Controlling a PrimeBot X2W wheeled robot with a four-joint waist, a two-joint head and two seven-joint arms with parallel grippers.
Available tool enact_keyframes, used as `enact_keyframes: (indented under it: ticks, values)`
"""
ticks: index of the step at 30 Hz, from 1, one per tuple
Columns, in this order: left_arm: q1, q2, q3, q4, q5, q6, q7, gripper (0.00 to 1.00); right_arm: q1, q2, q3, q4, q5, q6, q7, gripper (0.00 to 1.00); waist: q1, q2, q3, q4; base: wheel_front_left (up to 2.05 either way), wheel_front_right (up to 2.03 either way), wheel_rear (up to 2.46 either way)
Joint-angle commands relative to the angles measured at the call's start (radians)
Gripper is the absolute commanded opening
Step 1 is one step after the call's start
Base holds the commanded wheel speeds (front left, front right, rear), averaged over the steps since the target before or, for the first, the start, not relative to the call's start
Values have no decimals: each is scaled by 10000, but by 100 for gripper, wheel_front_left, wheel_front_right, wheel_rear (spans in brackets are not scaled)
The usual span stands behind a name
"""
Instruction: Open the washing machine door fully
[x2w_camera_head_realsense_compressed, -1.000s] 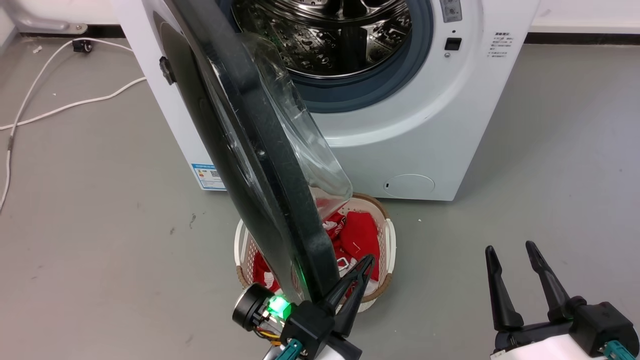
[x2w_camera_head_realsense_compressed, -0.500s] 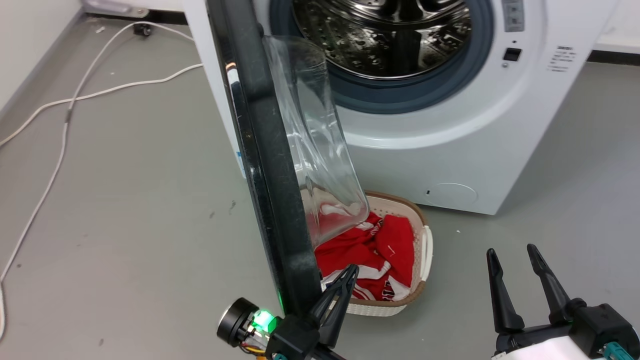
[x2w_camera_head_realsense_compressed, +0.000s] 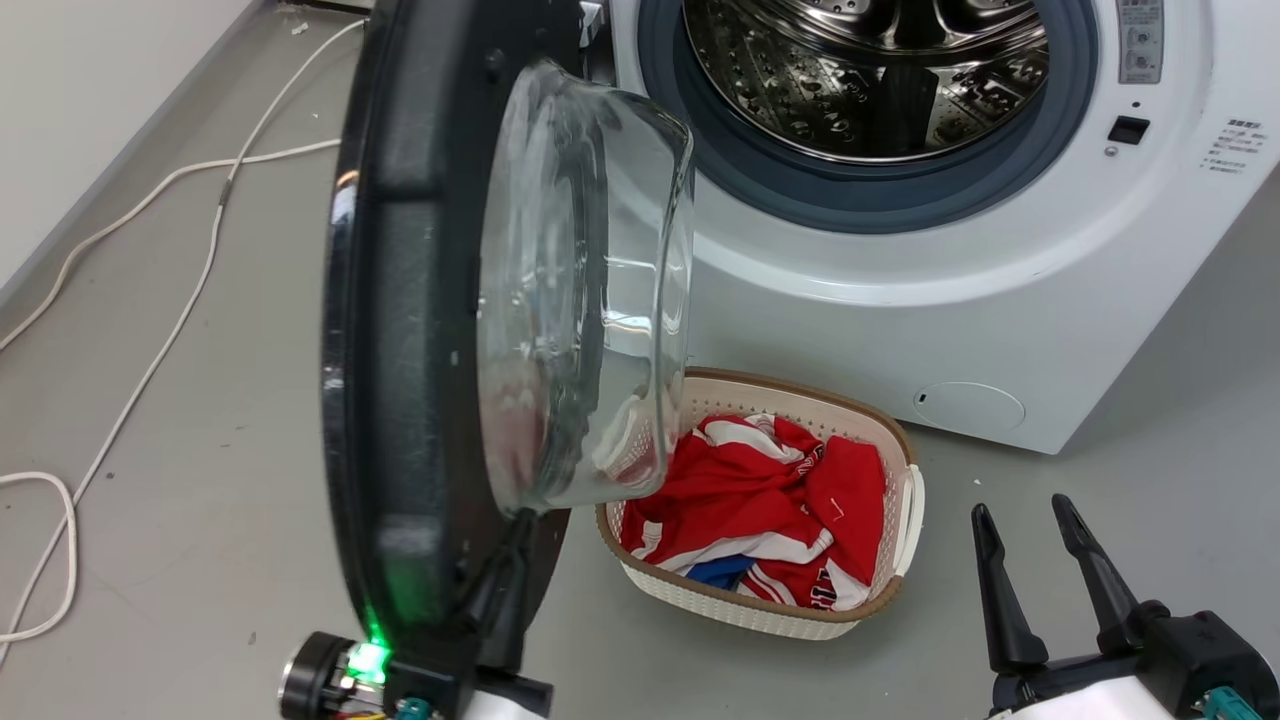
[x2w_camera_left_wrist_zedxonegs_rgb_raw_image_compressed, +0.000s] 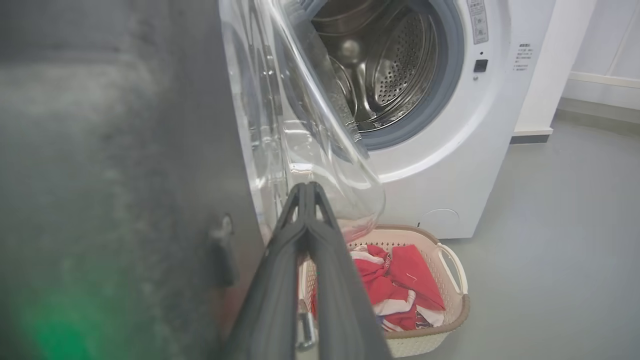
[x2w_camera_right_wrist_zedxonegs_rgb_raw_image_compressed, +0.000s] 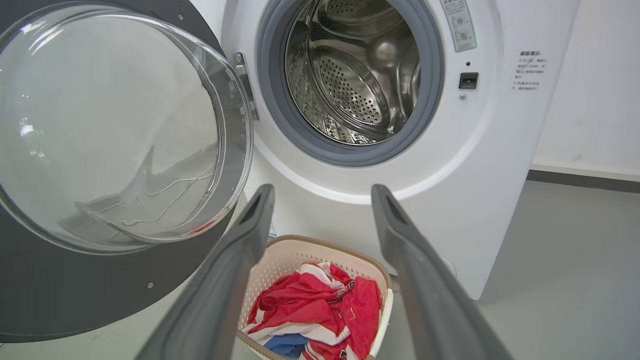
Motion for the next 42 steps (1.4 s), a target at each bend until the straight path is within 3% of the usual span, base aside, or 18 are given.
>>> enact_keyframes:
  ticks: [1, 13, 23, 42]
  values:
    - [-32, 103, 257, -97, -19, 97, 25, 0, 67, 25, -24, 26, -52, -3, -22, 100, 0, 0, 31, 52, 0, 0, 0]
    - [-141, 545, 2343, 218, -503, 491, 25, 0, -157, 25, -57, 34, -249, -3, -22, 100, 0, 0, 362, 159, 0, 0, 0]
    - [-759, 404, 4213, 475, -1004, 645, 23, 0, -501, 26, -231, -93, -563, -3, -22, 100, 0, 0, 1044, 133, 0, 0, 0]
    - [-2974, 1186, 6560, 2736, -1313, -38, 25, 0, -956, 26, -374, -150, -899, -3, -21, 100, 0, 0, 1952, 58, 0, 0, 0]
